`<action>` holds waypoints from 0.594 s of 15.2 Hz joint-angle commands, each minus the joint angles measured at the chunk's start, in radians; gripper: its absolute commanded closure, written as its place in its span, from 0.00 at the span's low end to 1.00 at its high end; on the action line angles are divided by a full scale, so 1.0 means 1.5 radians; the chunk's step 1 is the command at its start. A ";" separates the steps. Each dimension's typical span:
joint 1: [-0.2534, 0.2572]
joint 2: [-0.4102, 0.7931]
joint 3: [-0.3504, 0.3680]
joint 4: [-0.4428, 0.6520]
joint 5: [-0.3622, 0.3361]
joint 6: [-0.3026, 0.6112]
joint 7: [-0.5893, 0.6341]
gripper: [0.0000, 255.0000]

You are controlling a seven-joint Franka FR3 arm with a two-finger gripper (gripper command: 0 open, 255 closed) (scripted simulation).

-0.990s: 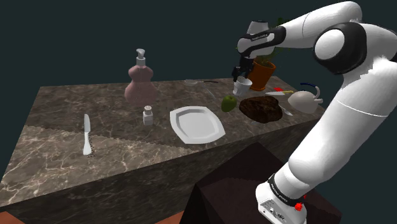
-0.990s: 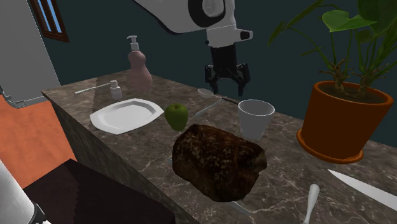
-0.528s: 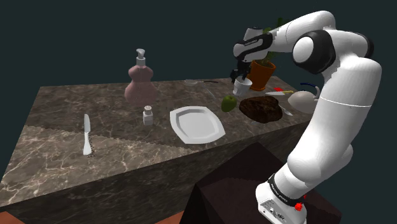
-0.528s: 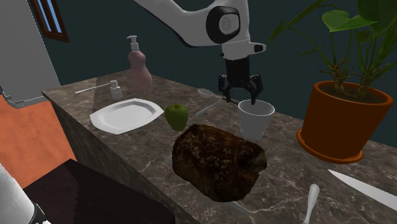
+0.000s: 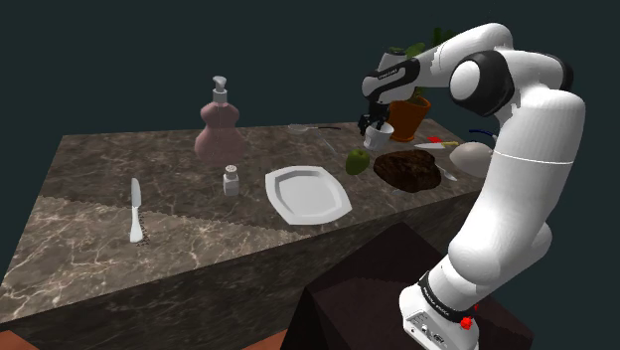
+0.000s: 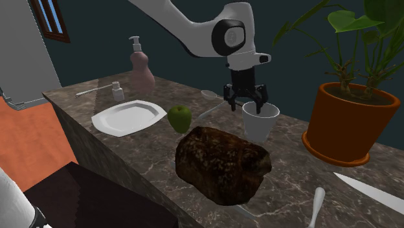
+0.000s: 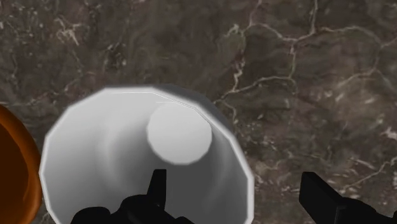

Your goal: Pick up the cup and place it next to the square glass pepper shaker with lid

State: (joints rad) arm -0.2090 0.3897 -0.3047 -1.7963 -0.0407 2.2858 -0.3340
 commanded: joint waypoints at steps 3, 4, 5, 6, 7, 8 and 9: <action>0.000 0.000 0.000 -0.001 0.000 0.001 0.000 0.00; 0.000 0.000 0.000 -0.001 0.000 0.001 0.000 0.00; 0.000 0.000 0.000 -0.001 0.000 0.001 0.000 1.00; 0.000 0.000 0.000 -0.001 0.000 0.001 0.000 1.00; 0.000 0.000 0.000 -0.001 0.000 0.001 0.000 1.00; 0.000 0.000 0.000 -0.001 0.000 0.001 0.000 1.00; 0.000 0.000 0.000 -0.001 0.000 0.001 0.000 1.00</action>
State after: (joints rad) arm -0.2088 0.3889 -0.3046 -1.7970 -0.0407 2.2869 -0.3339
